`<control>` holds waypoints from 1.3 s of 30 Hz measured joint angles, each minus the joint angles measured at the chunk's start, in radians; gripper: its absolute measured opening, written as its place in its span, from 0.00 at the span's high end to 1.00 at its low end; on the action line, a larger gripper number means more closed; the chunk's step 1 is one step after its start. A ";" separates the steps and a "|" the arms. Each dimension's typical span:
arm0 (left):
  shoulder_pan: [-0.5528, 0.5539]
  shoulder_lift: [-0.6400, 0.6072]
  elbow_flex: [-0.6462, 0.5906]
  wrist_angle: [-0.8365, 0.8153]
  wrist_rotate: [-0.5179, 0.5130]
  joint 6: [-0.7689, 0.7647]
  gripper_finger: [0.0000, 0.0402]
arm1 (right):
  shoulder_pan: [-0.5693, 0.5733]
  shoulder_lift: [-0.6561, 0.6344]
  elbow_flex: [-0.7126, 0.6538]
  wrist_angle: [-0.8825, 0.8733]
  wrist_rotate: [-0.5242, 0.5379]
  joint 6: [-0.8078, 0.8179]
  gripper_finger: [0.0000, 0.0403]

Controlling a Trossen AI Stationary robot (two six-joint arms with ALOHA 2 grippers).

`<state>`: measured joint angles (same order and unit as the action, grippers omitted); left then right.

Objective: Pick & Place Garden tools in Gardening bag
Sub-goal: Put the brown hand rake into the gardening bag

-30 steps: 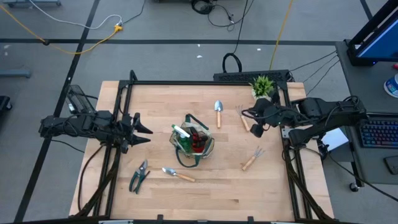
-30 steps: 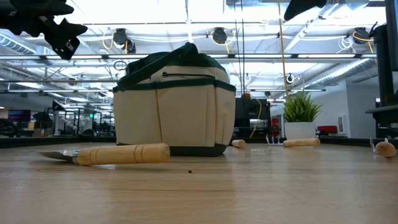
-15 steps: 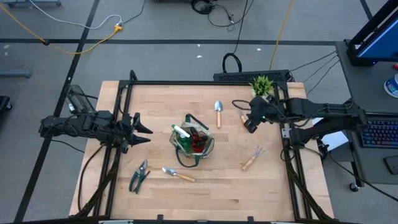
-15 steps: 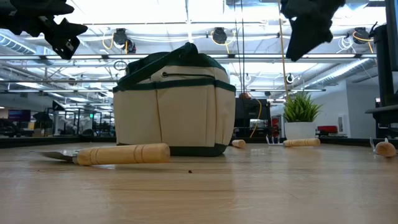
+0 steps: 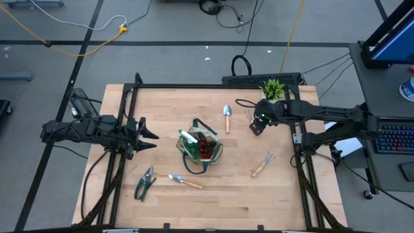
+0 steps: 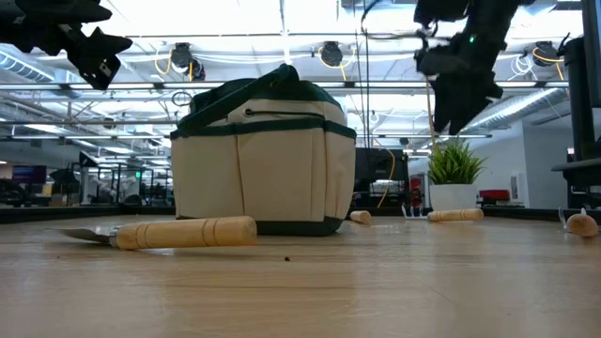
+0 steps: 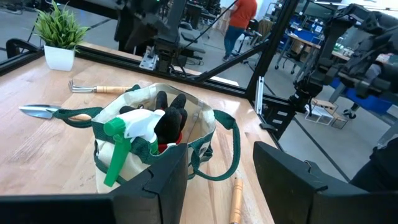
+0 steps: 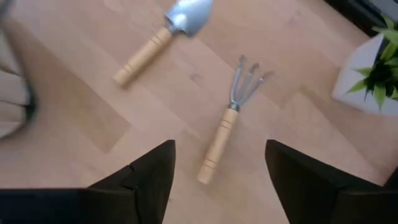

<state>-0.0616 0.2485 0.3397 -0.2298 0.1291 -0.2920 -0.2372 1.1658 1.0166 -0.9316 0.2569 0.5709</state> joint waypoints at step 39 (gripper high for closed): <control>0.000 0.000 0.000 -0.001 0.000 0.000 0.54 | -0.111 0.354 -0.004 0.026 -0.102 -0.043 0.31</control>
<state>-0.0612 0.2481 0.3397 -0.2306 0.1294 -0.2920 -0.3477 1.5200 1.0126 -0.9058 0.1547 0.5276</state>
